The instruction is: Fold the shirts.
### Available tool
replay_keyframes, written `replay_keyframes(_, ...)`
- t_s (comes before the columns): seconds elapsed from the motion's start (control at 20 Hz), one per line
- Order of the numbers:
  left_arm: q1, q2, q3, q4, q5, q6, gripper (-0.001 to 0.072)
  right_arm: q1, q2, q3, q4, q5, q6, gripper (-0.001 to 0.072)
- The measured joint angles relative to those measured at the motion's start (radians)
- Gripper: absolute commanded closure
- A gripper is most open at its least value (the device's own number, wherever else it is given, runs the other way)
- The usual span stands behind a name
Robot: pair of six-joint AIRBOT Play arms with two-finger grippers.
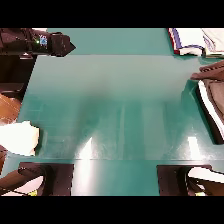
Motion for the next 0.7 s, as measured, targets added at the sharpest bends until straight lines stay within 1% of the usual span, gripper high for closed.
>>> replay_keyframes(0.2, 0.0, 0.0, 0.0, -0.001, -0.001, 0.0, 0.068, -0.045, 0.062, 0.0, -0.002, 0.037, -0.029, 0.0696)
replay_keyframes(0.3, 0.0, 0.0, 0.0, -0.001, -0.002, 0.0, 0.0679, -0.071, 0.089, 0.0, -0.03, 0.066, -0.038, 0.0696)
replay_keyframes(0.5, 0.0, 0.0, 0.0, -0.001, -0.007, 0.001, 0.0679, -0.105, 0.145, -0.027, -0.174, 0.143, -0.036, 0.0696)
replay_keyframes(0.7, 0.0, 0.0, 0.0, -0.001, -0.016, 0.002, 0.0679, -0.148, 0.216, -0.13, -0.35, 0.188, -0.012, 0.0696)
